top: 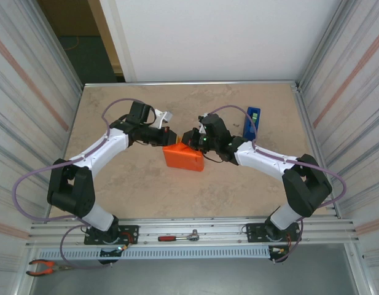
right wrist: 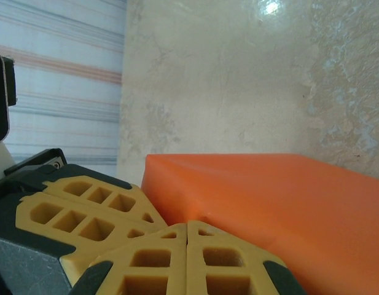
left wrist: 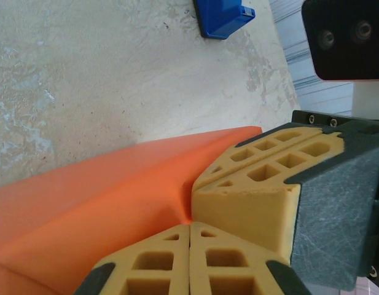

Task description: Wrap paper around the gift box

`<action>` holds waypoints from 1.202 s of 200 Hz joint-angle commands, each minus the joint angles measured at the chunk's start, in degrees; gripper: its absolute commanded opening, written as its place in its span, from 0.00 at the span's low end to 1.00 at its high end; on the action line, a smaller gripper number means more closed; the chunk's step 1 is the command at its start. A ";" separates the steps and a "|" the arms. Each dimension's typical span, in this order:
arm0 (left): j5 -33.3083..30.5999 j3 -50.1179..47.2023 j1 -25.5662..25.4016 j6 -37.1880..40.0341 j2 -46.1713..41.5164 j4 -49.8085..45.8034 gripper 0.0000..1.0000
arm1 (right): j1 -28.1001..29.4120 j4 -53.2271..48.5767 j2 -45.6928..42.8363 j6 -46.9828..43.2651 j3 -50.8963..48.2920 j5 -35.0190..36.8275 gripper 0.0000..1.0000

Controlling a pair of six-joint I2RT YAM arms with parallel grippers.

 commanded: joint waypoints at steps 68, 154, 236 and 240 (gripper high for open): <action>-0.48 -4.39 -0.50 1.26 -1.99 -0.72 0.00 | 0.81 -7.69 -1.34 -7.22 3.57 -3.99 0.00; -0.41 -5.42 -0.56 1.37 -2.32 -0.29 0.00 | 1.07 -11.33 -2.57 -9.05 5.94 -3.11 0.00; -0.54 -5.73 -0.50 1.40 -2.26 0.06 0.00 | 2.91 -16.00 -1.51 -10.75 6.43 -1.26 0.00; -0.52 -5.70 -0.50 1.40 -2.27 0.06 0.00 | 3.02 -16.29 -1.51 -10.81 6.48 -1.13 0.00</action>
